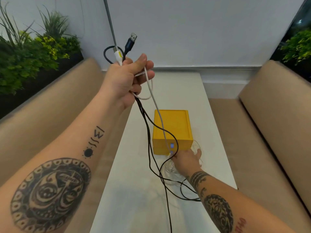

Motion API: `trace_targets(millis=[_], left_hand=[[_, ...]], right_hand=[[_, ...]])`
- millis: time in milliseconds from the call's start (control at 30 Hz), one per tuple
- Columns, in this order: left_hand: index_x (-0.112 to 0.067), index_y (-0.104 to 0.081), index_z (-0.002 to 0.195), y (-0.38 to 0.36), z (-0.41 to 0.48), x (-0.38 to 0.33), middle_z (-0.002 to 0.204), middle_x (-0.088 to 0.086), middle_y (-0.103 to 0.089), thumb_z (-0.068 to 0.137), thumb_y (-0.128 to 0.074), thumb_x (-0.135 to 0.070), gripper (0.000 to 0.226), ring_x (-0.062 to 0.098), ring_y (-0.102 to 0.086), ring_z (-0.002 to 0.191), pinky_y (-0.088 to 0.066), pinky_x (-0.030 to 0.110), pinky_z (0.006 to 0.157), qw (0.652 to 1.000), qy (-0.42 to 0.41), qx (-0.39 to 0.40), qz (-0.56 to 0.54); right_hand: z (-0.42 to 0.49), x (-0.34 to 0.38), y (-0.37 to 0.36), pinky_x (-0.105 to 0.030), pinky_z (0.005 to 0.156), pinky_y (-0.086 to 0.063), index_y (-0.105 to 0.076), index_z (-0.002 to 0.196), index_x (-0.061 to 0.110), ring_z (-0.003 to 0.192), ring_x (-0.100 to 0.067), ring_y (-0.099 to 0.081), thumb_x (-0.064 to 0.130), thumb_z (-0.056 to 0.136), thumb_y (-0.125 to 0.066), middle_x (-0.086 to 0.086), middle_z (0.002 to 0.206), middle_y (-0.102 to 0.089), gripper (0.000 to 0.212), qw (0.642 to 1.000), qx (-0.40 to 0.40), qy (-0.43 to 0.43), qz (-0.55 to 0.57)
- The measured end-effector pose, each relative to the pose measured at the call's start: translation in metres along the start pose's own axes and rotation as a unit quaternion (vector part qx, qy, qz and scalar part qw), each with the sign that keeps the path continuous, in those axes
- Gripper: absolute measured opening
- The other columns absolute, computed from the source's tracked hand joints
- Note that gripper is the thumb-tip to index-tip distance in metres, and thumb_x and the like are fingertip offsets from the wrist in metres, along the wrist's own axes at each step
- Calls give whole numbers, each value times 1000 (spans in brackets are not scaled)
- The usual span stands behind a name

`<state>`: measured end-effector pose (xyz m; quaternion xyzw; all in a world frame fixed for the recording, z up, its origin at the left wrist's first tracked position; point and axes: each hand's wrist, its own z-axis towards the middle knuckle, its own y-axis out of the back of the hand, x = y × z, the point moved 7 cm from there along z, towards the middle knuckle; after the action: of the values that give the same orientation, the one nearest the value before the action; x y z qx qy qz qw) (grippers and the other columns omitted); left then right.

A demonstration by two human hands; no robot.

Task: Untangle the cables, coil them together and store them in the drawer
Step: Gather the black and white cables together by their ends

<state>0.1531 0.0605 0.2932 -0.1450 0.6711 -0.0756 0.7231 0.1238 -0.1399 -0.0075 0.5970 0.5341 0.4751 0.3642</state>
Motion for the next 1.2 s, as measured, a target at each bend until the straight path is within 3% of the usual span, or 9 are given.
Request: trace_targets(millis=[100,200,367,467,600,833,1000,1100,1200], left_hand=[[-17,-49,86,10,3,0,92,4,-78,93,-71,-28,26,22,-76,75,-42,20,46,995,-31,-26,90],[-8,-61,115,22,3,28,101,6,-77,94,-68,-40,39,23,-77,79,-51,28,62,983,22,-32,182],[-16,-62,109,25,-6,105,96,7,-78,96,-62,-48,34,25,-77,86,-43,20,50,937,164,44,307],[-12,-56,81,13,-11,139,83,-4,-72,84,-79,-41,36,14,-75,86,-37,29,61,912,181,130,345],[-4,-63,74,1,-12,165,74,-4,-60,71,-85,-36,38,16,-57,77,-41,33,72,871,145,190,429],[-16,-37,67,-11,-9,157,73,11,-71,91,-70,-8,41,21,-68,63,-53,24,61,948,75,104,292],[-16,-46,64,-19,-1,143,69,-3,-71,92,-65,-7,35,13,-55,53,-43,34,63,966,32,73,247],[-20,-53,54,-10,5,123,68,-5,-61,93,-62,-4,43,1,-43,43,-37,29,66,985,5,-27,170],[-22,-54,52,-1,12,99,76,6,-58,94,-59,-3,46,7,-38,46,-32,28,60,990,-29,-89,110]], right_hand=[[6,-1,6,-63,111,-10,-67,100,36,117,-25,-50,36,103,-42,3,101,-65,25,1000,-13,0,-27],[14,-3,42,-49,98,-26,-67,86,34,104,-21,-54,46,103,-42,8,87,-65,32,994,-73,39,66],[8,1,101,-32,75,-45,-73,85,26,85,-19,-66,34,102,-52,0,83,-71,28,909,-71,100,398],[1,7,119,-35,70,-51,-75,83,25,70,-15,-65,31,100,-57,-1,71,-68,26,892,-75,126,427],[-5,18,133,-34,76,-51,-77,87,16,71,-9,-62,31,99,-59,-5,77,-71,26,882,-66,151,441],[-7,9,128,-22,74,-46,-69,82,27,75,6,-60,32,98,-63,19,76,-68,18,851,-78,117,506],[-14,25,85,-29,86,-49,-69,86,27,99,-7,-65,40,104,-48,10,100,-72,31,892,14,141,429],[-12,19,73,-32,83,-50,-69,87,34,96,-11,-65,35,101,-56,8,100,-72,19,896,-24,142,420],[-5,-6,63,-38,93,-52,-68,88,38,104,-15,-64,22,93,-68,3,110,-68,17,890,-75,111,436]])
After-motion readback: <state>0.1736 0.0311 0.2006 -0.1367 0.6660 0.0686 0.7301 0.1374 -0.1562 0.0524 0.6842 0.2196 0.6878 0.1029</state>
